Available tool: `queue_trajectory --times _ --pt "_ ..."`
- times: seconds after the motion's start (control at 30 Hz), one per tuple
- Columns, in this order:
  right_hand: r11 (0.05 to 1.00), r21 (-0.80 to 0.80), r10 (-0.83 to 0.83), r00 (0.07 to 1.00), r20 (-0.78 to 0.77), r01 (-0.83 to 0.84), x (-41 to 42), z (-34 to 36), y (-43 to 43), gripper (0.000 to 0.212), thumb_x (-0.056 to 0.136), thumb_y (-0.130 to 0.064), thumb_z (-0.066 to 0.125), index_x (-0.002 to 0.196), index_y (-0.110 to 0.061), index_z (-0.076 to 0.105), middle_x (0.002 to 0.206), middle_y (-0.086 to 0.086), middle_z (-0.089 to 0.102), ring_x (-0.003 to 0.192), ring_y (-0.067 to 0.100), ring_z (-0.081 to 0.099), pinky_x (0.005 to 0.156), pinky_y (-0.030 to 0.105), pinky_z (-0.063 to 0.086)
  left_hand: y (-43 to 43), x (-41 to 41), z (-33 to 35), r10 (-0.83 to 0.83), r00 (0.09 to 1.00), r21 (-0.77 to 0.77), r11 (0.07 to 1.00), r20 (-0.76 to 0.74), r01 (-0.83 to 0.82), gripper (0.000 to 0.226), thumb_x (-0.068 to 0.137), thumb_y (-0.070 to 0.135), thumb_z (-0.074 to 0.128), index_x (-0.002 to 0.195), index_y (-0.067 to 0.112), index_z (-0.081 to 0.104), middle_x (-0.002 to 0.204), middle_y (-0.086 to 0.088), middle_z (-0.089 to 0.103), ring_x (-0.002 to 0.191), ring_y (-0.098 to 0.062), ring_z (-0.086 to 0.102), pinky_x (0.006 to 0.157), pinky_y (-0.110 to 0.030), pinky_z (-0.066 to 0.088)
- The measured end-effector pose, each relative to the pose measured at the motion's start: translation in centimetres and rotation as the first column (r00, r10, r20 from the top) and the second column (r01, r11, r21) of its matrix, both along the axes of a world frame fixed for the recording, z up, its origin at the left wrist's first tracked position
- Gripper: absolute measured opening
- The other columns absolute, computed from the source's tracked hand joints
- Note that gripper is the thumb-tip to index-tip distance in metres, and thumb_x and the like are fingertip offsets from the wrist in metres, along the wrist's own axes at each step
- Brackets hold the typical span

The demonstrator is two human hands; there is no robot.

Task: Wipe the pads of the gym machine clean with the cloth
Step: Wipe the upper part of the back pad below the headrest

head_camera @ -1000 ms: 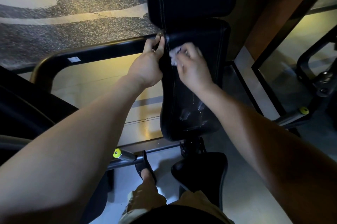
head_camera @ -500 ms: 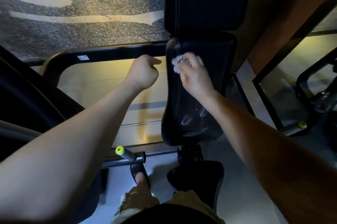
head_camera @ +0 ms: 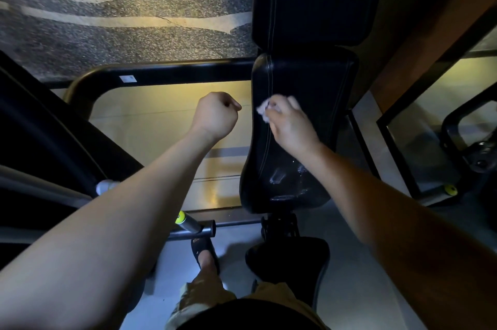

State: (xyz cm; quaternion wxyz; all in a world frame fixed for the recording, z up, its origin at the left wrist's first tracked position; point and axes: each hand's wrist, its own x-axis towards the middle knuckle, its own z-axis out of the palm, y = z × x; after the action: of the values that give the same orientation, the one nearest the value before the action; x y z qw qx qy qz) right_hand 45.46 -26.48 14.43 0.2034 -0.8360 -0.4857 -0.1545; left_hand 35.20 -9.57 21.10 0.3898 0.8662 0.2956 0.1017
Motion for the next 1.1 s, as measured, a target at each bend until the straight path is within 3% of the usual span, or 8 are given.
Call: queue_trajectory --times 0.17,0.3,0.37,0.43,0.6,0.77,0.9,1.1 --pt "0.999 0.038 -0.009 0.932 -0.363 0.024 -0.6 0.0 -1.0 0.019 0.093 -0.004 0.057 0.105 -0.006 0.072 0.111 0.005 0.061 0.098 0.027 0.059 0.081 0.037 0.053 -0.6 -0.6 -0.4 -0.031 0.999 -0.05 0.998 0.019 0.032 0.027 0.092 0.006 0.044 0.093 0.015 0.07 0.096 -0.003 0.072 0.09 -0.023 0.065 0.082 -0.03 0.055" --pt "0.997 0.064 0.02 0.609 -0.793 0.052 0.1 3.5 -0.8 0.022 0.097 -0.009 0.058 0.115 -0.022 0.056 0.109 -0.001 0.066 0.088 0.019 0.068 0.07 0.026 0.056 -1.3 -1.1 -0.7 -0.255 0.963 -0.093 0.96 0.082 0.263 0.043 0.087 0.004 0.056 0.128 0.018 0.057 0.12 0.004 0.061 0.105 -0.015 0.061 0.093 -0.03 0.051" --pt "0.986 0.147 0.088 0.515 -0.853 0.074 0.0 4.1 -0.6 0.023 0.097 -0.007 0.059 0.112 -0.024 0.052 0.108 0.001 0.068 0.088 0.012 0.067 0.072 0.022 0.054 -1.7 -1.1 -0.7 -0.394 0.916 -0.126 0.907 0.077 0.401 0.057 0.085 0.006 0.065 0.138 0.02 0.051 0.128 0.004 0.056 0.11 -0.013 0.057 0.091 -0.023 0.049" --pt "0.975 0.179 0.088 0.515 -0.853 0.129 0.0 4.0 -0.8 0.019 0.098 -0.014 0.062 0.105 -0.03 0.055 0.105 -0.002 0.067 0.093 0.01 0.064 0.077 0.025 0.05 -2.1 -0.8 -1.1 -0.428 0.901 -0.117 0.893 0.079 0.434 0.046 0.082 0.007 0.07 0.125 0.019 0.06 0.115 0.0 0.065 0.1 -0.015 0.062 0.086 -0.026 0.052" --pt "0.972 0.187 0.108 0.437 -0.893 0.143 -0.3 3.6 -1.7 0.012 0.097 -0.038 0.065 0.105 -0.029 0.067 0.108 -0.006 0.068 0.105 0.014 0.068 0.087 0.038 0.06 -2.5 -0.2 -1.4 -0.184 0.98 -0.208 0.958 0.073 0.195 0.01 0.089 0.014 0.067 0.098 0.011 0.063 0.075 -0.005 0.075 0.07 -0.02 0.073 0.076 -0.041 0.061" --pt "0.943 0.217 0.036 0.571 -0.82 0.253 -0.2 4.5 0.1 0.011 0.09 -0.025 0.073 0.092 -0.029 0.063 0.092 -0.002 0.068 0.085 0.018 0.07 0.078 0.042 0.061 -2.3 1.0 -0.6 0.096 0.977 -0.513 0.858 0.189 0.015 0.029 0.088 0.008 0.07 0.109 0.011 0.05 0.076 -0.01 0.067 0.061 -0.027 0.068 0.069 -0.053 0.061" --pt "0.835 0.372 0.0 0.677 -0.736 0.405 0.7 6.8 2.1 0.013 0.093 -0.022 0.067 0.092 -0.032 0.058 0.073 0.001 0.065 0.069 0.022 0.069 0.063 0.047 0.06 -1.6 3.6 1.0 0.318 0.889 -0.744 0.667 0.33 0.038 0.036 0.082 -0.004 0.072 0.102 0.015 0.047 0.09 -0.01 0.054 0.071 -0.024 0.061 0.067 -0.037 0.057" --pt "0.833 0.425 -0.105 0.855 -0.507 0.355 1.4 6.8 3.2 0.009 0.094 -0.02 0.064 0.092 -0.012 0.061 0.062 0.008 0.06 0.055 0.024 0.059 0.051 0.043 0.048 -2.1 5.6 1.0 0.245 0.914 -0.371 0.921 0.324 -0.115 0.013 0.088 0.006 0.068 0.096 0.012 0.059 0.083 0.003 0.058 0.054 0.0 0.061 0.055 -0.016 0.048"
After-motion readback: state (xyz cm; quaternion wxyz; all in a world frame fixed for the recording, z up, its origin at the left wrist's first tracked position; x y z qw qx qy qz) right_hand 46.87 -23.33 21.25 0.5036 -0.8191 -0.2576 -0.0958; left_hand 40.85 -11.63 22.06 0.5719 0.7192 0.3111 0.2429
